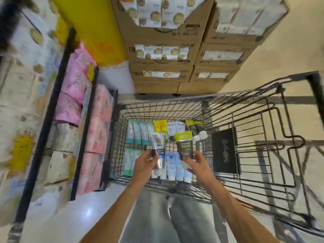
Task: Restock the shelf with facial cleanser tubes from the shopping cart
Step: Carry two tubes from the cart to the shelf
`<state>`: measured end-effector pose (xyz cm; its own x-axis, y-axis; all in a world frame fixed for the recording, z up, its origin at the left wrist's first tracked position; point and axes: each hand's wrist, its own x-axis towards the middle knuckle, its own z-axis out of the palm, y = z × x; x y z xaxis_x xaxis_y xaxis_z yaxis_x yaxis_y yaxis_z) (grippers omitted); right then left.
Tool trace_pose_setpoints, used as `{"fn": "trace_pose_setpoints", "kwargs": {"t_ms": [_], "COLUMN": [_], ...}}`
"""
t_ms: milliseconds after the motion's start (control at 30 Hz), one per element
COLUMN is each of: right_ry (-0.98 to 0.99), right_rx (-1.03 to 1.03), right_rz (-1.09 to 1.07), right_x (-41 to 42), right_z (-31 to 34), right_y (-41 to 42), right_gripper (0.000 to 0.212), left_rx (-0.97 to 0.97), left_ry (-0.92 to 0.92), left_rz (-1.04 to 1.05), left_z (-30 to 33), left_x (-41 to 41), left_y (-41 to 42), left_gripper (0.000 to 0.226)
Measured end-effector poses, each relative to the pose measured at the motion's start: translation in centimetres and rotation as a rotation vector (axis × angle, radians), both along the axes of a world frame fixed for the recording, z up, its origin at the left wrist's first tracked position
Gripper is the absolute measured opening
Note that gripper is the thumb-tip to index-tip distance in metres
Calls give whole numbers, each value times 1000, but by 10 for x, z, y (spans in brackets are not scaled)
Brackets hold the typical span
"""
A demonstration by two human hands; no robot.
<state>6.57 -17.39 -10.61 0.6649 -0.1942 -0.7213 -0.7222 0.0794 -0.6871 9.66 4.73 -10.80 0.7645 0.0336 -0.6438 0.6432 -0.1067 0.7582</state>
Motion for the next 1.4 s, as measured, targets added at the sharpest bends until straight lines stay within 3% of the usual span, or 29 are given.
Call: {"fn": "trace_pose_setpoints", "kwargs": {"t_ms": [167, 400, 567, 767, 900, 1100, 1233, 1367, 1400], "right_ry": [-83, -160, -217, -232, -238, -306, -350, -379, -388], "right_rx": [-70, -124, -130, -91, -18, 29, 77, 126, 120], "right_rz": [133, 510, 697, 943, 1157, 1423, 1601, 1723, 1760], "right_x": [-11, -4, 4, -19, -40, -99, -164, -248, -273], "right_z": [45, 69, 79, 90, 81, 85, 112, 125, 130], "right_y": [1, -10, -15, -2, 21, 73, 112, 141, 146], "right_gripper": [37, 29, 38, 34, 52, 51, 21, 49, 48], "left_rx": [35, 110, 147, 90, 137, 192, 244, 284, 297], "left_ry": [-81, -144, -193, -184, -191, -231, -256, -260, -253], "left_rz": [3, 222, 355, 744, 927, 1203, 1353, 1535, 1577], "left_z": [48, 88, 99, 119, 124, 134, 140, 143, 143], "left_x": [-18, -57, -98, -181, -240, -340, -418, -506, -531], "left_y": [9, 2, -11, -40, -41, -42, -47, -56, -59], "left_gripper": [24, 21, 29, 31, 28, 26, 26, 26, 28]}}
